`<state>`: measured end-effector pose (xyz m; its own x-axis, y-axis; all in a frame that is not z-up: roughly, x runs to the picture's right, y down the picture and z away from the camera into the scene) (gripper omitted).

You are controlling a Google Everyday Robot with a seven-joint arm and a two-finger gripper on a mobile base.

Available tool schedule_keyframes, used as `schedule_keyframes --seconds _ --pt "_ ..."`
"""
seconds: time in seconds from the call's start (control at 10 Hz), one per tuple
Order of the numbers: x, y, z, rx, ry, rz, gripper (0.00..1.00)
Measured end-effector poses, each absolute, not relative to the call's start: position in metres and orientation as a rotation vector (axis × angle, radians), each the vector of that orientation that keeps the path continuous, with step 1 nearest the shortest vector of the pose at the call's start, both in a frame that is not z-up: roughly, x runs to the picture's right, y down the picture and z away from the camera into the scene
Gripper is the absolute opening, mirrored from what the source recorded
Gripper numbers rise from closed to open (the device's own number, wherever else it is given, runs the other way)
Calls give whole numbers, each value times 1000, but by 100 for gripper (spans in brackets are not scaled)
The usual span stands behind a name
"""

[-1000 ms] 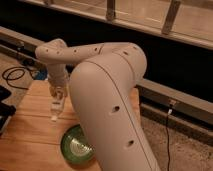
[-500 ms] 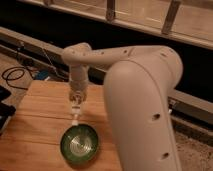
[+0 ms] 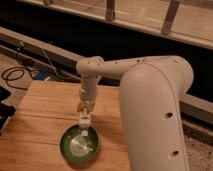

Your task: Place the bottle in the ceramic bowl

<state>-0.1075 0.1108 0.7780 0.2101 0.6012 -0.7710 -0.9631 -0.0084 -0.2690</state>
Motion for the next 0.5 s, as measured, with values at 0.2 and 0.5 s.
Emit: schedule_keyframes --seconds 0.2,0.5 --pt "-101 110 780 -895 517 1326 0" --pt "-108 112 780 -886 546 1285 0"
